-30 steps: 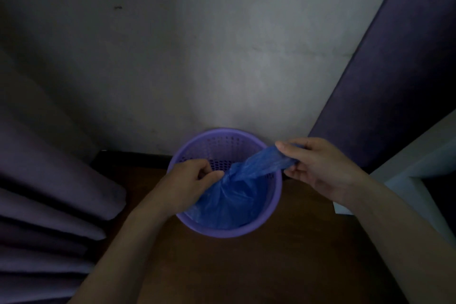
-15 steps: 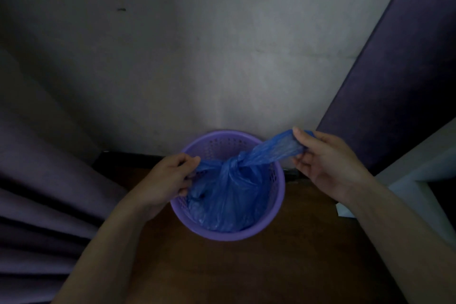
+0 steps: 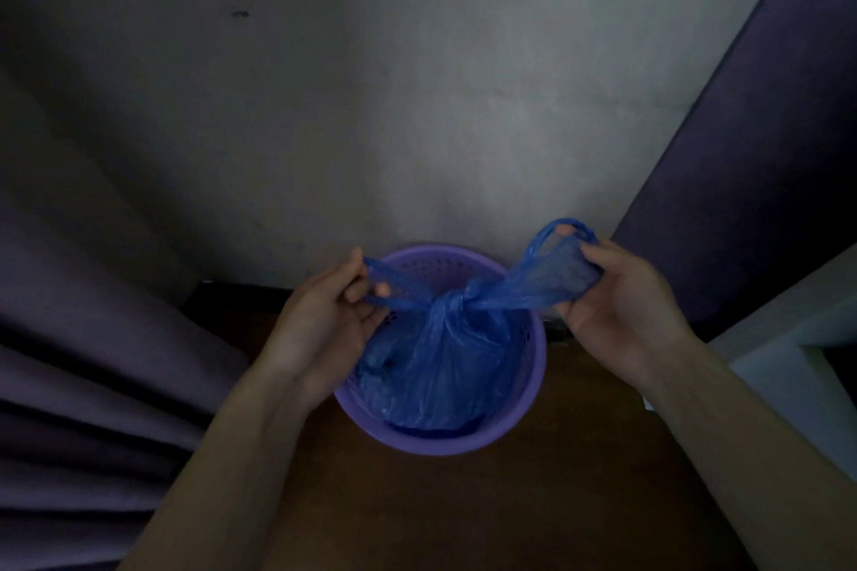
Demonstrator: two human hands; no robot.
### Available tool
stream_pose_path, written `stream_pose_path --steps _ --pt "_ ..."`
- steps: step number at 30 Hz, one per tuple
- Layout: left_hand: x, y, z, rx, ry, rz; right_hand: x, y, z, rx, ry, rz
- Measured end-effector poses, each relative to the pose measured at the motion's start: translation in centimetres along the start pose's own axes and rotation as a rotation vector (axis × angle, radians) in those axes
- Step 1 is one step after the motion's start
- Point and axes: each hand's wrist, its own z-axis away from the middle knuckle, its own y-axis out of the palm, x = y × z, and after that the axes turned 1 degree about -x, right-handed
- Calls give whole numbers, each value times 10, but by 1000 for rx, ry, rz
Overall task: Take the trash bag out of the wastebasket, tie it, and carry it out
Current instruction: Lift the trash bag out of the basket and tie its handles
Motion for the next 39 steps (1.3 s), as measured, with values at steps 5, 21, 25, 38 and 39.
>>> stream_pose_path --steps 5,21,25,38,39 --pt "3 6 0 28 1 208 0 2 4 77 4 -43" --pt "-1 -4 -6 -66 50 265 -10 -6 0 201 -103 581" --pt "0 -2 -5 -108 43 327 -2 -9 -4 196 56 23" --pt "-10 -67 -17 -475 8 443 1 -56 -13 -452 -5 -30" --pt "-9 -61 -17 -454 62 384 0 -52 -12 -442 -34 -22"
